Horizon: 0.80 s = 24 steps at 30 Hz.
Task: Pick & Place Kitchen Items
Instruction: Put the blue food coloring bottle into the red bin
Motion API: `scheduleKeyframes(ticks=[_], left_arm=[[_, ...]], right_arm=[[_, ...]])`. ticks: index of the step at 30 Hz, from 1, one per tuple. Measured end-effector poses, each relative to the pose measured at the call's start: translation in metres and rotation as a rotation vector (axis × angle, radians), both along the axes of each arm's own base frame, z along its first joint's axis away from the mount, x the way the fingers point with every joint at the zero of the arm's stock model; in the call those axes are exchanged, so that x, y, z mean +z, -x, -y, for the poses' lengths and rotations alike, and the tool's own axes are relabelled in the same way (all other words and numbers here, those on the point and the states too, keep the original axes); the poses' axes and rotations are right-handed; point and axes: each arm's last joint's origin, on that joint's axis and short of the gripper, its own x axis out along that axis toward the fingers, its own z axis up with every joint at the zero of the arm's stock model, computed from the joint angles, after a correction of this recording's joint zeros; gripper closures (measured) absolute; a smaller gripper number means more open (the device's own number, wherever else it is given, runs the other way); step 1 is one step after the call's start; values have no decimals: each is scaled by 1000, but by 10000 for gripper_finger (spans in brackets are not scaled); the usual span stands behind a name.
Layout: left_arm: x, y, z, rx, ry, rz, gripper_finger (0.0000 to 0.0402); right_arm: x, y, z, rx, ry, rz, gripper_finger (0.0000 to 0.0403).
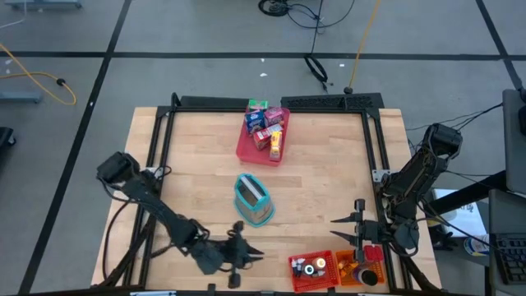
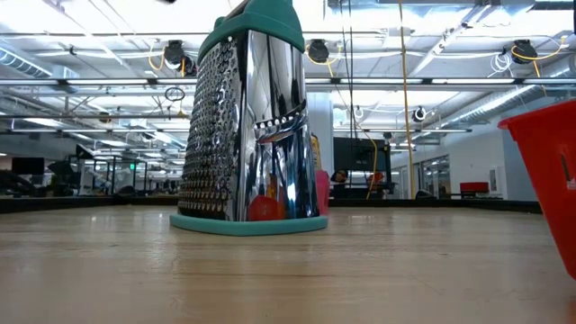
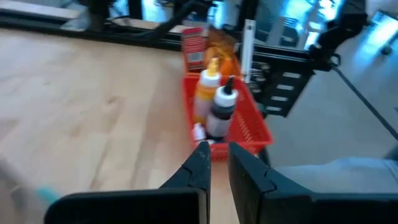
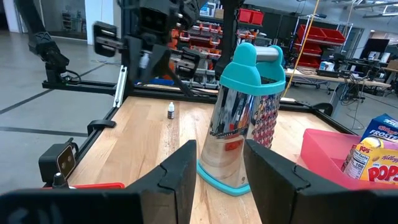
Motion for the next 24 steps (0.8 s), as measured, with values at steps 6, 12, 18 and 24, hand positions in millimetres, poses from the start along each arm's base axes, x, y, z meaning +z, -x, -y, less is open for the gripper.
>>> scheduleKeyframes(ticks=[6,12,18,24], left_arm=[[7,-39,12,-103,-30,10,371],[6,-78,15,-141,-53,-55,372],[4,-108,14,-201,-53,-49,372],[7,-123,6,-207,-17,11,372]], right_arm=[[0,0,0,0,0,0,277],[0,0,0,0,0,0,277],[0,0,0,-1,2,0,277],[0,0,0,-3,3,0,277]])
